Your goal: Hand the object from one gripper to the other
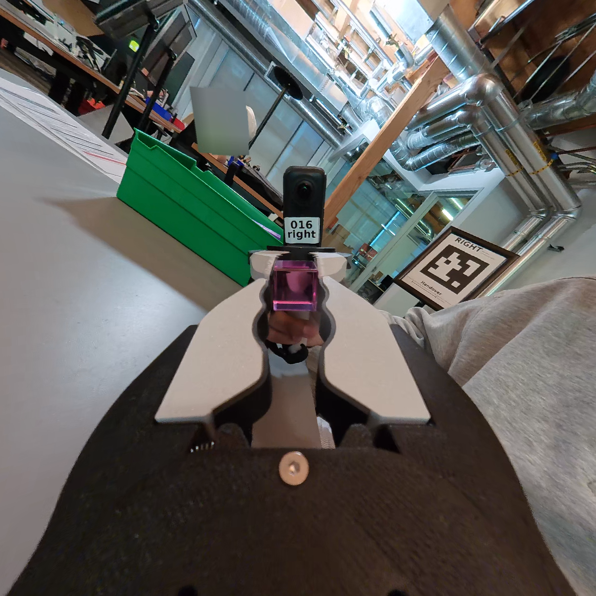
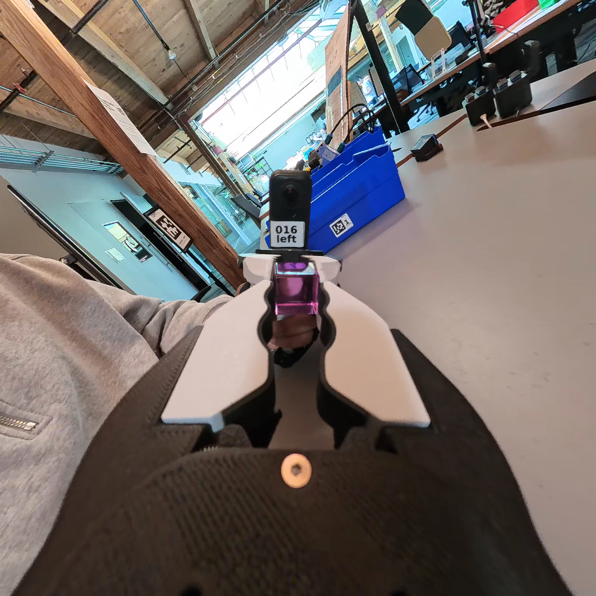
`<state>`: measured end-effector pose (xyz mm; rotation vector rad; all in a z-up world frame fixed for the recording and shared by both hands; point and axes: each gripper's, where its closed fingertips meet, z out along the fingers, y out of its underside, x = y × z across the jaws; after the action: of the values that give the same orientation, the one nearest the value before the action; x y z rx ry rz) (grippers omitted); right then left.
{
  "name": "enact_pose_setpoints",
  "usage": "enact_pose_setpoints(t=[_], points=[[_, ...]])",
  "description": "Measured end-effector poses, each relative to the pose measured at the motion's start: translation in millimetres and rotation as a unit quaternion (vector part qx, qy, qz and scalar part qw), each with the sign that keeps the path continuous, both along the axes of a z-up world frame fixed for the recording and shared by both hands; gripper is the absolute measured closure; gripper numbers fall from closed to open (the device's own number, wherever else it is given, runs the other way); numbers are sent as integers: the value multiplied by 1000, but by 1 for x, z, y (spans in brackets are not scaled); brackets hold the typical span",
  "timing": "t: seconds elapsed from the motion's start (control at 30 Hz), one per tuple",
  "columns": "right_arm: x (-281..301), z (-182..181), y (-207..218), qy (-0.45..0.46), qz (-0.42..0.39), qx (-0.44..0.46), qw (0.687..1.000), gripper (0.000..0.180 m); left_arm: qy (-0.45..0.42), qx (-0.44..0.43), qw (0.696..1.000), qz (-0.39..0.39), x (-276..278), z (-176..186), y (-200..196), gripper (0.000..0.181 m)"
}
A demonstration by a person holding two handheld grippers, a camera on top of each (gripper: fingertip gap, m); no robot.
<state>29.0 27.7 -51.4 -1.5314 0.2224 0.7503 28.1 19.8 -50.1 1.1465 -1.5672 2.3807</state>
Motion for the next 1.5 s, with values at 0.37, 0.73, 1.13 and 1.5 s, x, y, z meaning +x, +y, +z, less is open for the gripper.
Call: enact_pose_setpoints(t=[0.37, 0.73, 1.13, 1.5], points=[[20, -4, -8, 160, 19, -17, 987, 154, -112, 149, 979, 82, 5, 1, 10, 119], [-5, -29, -6, 334, 136, -109, 926, 154, -169, 303, 937, 48, -5, -20, -8, 132], [-6, -26, -5, 351, 143, -90, 921, 149, -154, 303, 940, 36, -6, -22, -8, 155], [20, -10, -6, 116, 24, -6, 993, 129, -2, 84, 996, 17, 6, -11, 12, 155]])
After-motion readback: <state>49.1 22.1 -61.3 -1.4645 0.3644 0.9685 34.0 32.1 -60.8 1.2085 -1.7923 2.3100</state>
